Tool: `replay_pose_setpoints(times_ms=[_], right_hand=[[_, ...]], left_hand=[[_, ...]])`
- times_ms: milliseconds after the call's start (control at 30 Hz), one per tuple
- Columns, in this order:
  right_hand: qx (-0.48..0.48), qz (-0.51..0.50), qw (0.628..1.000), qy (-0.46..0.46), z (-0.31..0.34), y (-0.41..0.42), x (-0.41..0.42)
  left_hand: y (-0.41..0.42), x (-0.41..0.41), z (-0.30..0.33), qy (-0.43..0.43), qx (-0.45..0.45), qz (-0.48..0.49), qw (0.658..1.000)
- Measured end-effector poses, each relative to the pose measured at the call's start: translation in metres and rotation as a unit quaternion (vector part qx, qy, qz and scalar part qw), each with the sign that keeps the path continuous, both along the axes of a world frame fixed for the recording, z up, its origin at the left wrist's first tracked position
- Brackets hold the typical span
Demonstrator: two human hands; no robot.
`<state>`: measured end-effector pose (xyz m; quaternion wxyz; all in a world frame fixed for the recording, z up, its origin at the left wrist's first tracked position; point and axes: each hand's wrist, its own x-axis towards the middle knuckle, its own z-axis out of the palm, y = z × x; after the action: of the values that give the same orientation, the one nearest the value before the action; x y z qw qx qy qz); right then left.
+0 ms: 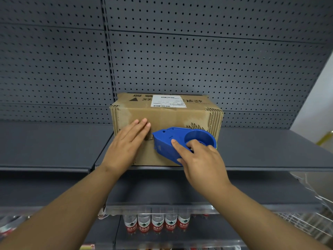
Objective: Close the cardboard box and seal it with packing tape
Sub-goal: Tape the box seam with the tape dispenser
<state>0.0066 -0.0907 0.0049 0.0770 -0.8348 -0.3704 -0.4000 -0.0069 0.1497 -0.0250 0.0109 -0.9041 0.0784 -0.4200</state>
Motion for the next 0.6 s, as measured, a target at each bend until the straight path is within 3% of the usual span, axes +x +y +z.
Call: replay_pose_setpoints(times_ms=[200,600], right_hand=[[-0.003,0.000,1.000,-0.010,-0.001,0.000,-0.001],[-0.001,0.007,1.000,-0.010,-0.003,-0.003,0.001]], left_hand=[[-0.014,0.000,0.023,-0.002,-0.134,-0.052,0.990],[-0.017,0.003,0.060,0.213,-0.195,-0.150,0.946]])
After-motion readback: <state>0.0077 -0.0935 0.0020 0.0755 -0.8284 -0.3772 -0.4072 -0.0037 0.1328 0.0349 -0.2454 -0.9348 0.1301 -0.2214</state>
